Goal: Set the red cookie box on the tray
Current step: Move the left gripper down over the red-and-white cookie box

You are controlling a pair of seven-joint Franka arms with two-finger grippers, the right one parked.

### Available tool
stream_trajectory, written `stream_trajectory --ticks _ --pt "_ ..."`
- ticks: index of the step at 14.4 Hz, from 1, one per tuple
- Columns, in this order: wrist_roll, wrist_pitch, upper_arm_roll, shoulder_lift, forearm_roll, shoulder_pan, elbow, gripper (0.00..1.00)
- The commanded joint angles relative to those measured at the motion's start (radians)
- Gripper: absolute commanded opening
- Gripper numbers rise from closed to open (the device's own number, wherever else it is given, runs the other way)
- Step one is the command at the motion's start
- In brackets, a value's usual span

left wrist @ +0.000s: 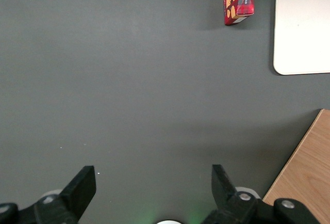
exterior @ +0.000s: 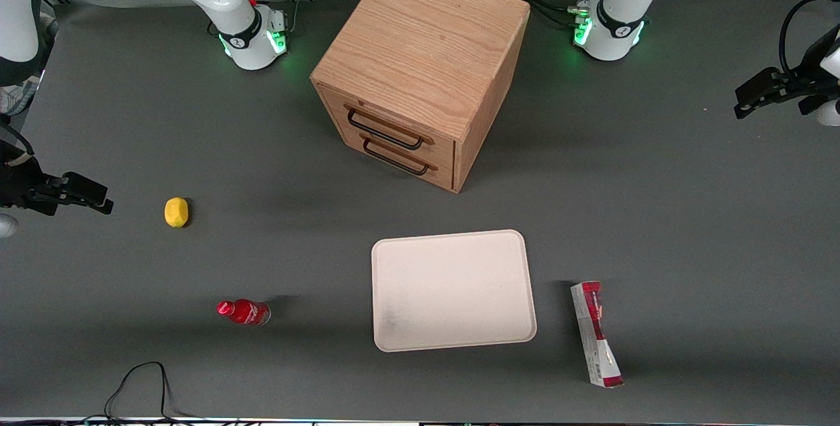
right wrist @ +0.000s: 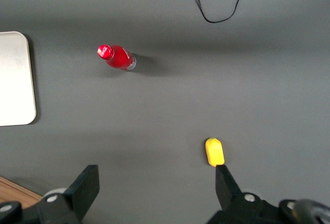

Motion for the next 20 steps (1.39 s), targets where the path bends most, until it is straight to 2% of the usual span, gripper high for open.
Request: stream_trajectory --ticks 1,5,8,10,13,16,20 --pt "0.02 -0.001 -0.005 -0.022 0.004 0.005 -0.018 1.0" --pt "0.037 0.014 -0.006 -0.004 -0.003 0.002 -0.004 1.0" --pt "0.027 0.003 -0.006 0.073 -0.037 -0.004 0.054 1.0" --pt "0.022 -0.032 -0.011 0.186 -0.04 -0.015 0.182 1.0" --pt "-0.01 -0.107 -0.006 0.421 -0.092 -0.041 0.475 1.0" --pt "-0.096 -0.112 0.0 0.617 -0.089 -0.087 0.692 1.0" --pt "-0.128 -0.025 0.018 0.728 -0.085 -0.127 0.739 1.0"
